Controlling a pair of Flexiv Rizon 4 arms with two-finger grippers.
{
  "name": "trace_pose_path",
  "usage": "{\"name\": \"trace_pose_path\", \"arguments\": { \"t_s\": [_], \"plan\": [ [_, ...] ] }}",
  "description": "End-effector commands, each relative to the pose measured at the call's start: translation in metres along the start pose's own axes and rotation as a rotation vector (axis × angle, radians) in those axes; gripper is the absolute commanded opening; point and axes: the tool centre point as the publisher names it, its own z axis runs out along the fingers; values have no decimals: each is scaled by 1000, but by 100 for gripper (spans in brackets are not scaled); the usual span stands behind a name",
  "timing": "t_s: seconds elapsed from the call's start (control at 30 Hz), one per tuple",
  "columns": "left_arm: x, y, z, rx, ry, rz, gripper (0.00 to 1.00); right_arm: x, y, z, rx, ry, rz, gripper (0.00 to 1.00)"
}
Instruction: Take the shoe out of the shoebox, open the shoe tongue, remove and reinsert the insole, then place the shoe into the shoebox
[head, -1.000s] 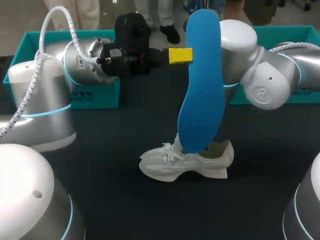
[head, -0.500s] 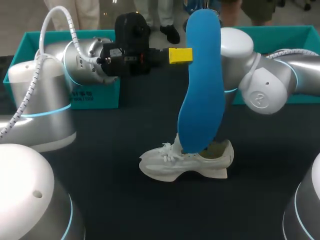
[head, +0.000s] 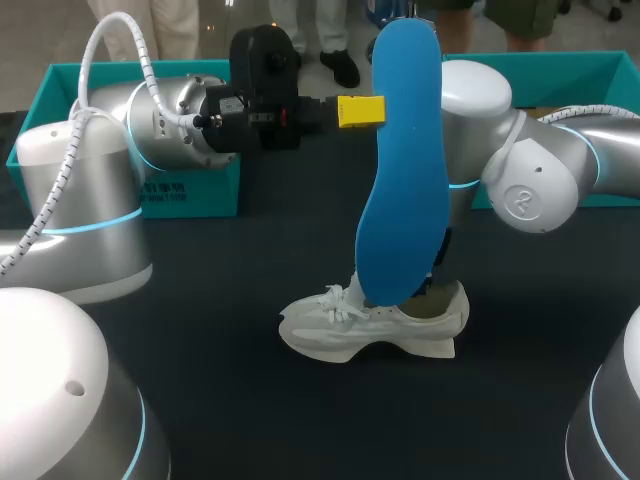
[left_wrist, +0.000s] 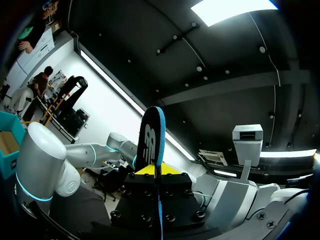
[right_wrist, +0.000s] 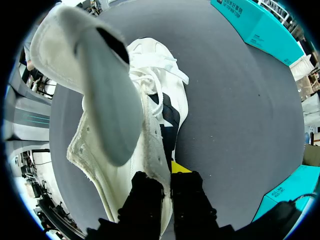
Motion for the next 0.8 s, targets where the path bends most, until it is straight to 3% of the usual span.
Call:
{"name": "trace_pose_path", "arguments": {
  "t_s": [0.03,0.13,0.2,0.33,0.37,0.4,0.53,0.6,0.8],
  "plan": [
    [0,0,0,2,0,1,0,1,-1,2,0,-2,1,0],
    [0,0,0,2,0,1,0,1,-1,2,0,-2,1,0],
    [0,0,0,2,0,1,0,5,-1,-7,1,1,110,0],
    [0,0,0,2,0,1,0,13,-3,-27,-77,-57,318,0],
    [0,0,0,2,0,1,0,14,-3,-29,-47,-59,393,0],
    [0,0,0,2,0,1,0,15,-3,-32,-84,-74,444,0],
    [0,0,0,2,0,1,0,13,-3,-37,-90,-100,635,0],
    [0,0,0,2,0,1,0,13,-2,-41,-136,-107,760,0],
    [0,0,0,2,0,1,0,13,5,-44,-183,-90,851,0]
  ]
}}
